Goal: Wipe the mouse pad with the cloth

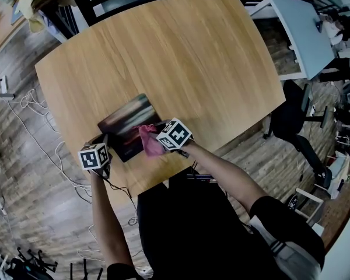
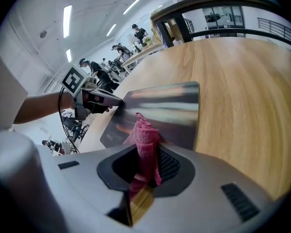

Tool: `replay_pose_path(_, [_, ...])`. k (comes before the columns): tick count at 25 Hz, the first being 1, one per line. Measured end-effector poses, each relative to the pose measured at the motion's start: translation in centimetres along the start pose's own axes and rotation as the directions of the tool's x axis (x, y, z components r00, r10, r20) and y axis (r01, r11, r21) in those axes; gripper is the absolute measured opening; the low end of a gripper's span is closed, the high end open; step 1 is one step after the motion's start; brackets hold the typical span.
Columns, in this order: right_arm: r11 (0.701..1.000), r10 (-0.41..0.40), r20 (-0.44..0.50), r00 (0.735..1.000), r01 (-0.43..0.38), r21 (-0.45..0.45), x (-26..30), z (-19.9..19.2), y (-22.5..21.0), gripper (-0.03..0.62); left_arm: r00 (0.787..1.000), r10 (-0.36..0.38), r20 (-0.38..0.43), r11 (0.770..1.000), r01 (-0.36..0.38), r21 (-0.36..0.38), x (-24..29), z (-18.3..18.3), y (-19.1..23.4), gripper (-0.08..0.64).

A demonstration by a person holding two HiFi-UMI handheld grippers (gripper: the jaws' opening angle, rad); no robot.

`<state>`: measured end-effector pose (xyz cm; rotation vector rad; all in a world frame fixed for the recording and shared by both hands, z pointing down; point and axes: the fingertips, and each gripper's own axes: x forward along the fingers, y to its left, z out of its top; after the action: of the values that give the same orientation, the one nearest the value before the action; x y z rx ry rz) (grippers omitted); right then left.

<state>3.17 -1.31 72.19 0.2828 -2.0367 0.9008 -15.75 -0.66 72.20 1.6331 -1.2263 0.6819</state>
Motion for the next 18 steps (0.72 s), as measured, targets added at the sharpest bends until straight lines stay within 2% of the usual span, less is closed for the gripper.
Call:
replay_pose_path(7, [0.999, -0.03, 0.01, 1.0, 0.03, 0.026, -1.2, -0.2, -1.6, 0.074, 1.0, 0.009, -0.002, 1.0, -0.009, -0.001, 0.0, 0.1, 0.1, 0.023])
replay_pose_path(18, [0.991, -0.081, 0.037, 0.996, 0.077, 0.113, -3.0, -1.1, -4.2, 0.074, 1.0, 0.005, 0.008, 1.0, -0.005, -0.025, 0.0, 0.0, 0.2, 0.023])
